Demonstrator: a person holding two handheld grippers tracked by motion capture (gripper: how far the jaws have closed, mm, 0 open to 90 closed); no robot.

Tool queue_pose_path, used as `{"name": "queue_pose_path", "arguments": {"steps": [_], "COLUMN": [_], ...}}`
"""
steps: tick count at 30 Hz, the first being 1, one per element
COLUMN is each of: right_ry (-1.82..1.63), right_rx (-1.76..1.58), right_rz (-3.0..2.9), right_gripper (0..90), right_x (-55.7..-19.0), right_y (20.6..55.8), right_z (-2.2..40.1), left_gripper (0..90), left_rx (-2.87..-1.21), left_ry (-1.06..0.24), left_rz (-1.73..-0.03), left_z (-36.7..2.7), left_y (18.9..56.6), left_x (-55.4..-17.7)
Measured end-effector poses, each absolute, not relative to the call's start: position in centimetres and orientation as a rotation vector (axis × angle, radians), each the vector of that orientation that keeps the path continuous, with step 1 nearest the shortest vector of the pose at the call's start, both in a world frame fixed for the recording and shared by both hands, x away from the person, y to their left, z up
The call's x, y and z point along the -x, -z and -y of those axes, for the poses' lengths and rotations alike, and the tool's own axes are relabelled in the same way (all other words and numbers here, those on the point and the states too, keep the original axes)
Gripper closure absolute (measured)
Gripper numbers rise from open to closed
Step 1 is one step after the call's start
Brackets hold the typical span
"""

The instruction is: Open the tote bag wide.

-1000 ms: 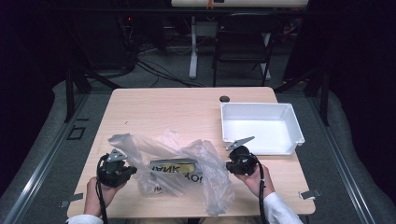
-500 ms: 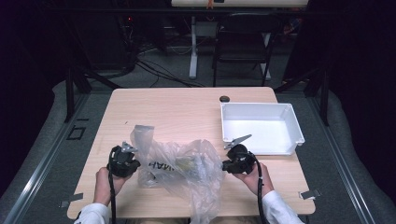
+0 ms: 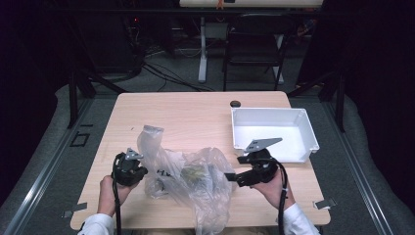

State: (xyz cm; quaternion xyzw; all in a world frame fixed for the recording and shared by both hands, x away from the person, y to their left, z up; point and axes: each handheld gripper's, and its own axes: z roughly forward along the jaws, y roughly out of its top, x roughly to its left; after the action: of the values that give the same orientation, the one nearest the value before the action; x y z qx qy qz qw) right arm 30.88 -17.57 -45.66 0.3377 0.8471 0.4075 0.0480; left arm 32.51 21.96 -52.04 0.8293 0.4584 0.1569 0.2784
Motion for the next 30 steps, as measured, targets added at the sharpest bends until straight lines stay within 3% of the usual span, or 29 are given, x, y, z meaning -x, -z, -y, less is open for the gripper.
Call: {"name": "queue_pose_path", "arguments": {"steps": [5, 8, 9, 10, 12, 13, 15, 16, 18, 30], "right_ry": [-1.271, -1.171, -1.098, -1.098, -1.024, -0.993, -0.982, -0.976, -0.981, -0.908], "right_rx": [-0.879, -0.809, -0.802, -0.802, -0.823, -0.847, -0.853, -0.864, -0.874, -0.952], "right_rz": [-2.676, -2.721, -2.747, -2.747, -2.773, -2.776, -2.782, -2.776, -2.763, -2.631], "right_gripper": [16.5, 20.3, 27.9, 27.9, 43.7, 64.1, 68.6, 81.0, 90.0, 90.0], "right_x": [-29.7, -29.1, -29.4, -29.4, -29.9, -30.4, -30.6, -30.9, -31.1, -32.5], "right_y": [45.3, 45.8, 46.7, 46.7, 47.8, 48.6, 48.8, 49.2, 49.5, 49.8], "right_z": [13.9, 11.7, 11.1, 11.1, 10.7, 10.7, 10.8, 11.0, 11.2, 13.0], "left_gripper": [89.7, 89.7, 89.7, 89.7, 89.6, 89.7, 89.6, 89.6, 89.7, 89.7], "left_rx": [-2.231, -2.234, -2.232, -2.232, -2.229, -2.231, -2.233, -2.234, -2.232, -2.197], "left_ry": [-0.419, -0.412, -0.413, -0.413, -0.408, -0.405, -0.4, -0.406, -0.405, -0.4], "left_rz": [-1.226, -1.232, -1.234, -1.234, -1.238, -1.236, -1.237, -1.238, -1.236, -1.265], "left_z": [-21.9, -22.0, -22.1, -22.1, -22.1, -22.1, -22.1, -22.1, -22.1, -23.4], "left_y": [52.0, 52.1, 52.1, 52.1, 52.1, 52.1, 52.1, 52.2, 52.2, 52.0], "left_x": [-32.5, -32.5, -32.5, -32.5, -32.5, -32.5, -32.5, -32.5, -32.6, -32.7]}}
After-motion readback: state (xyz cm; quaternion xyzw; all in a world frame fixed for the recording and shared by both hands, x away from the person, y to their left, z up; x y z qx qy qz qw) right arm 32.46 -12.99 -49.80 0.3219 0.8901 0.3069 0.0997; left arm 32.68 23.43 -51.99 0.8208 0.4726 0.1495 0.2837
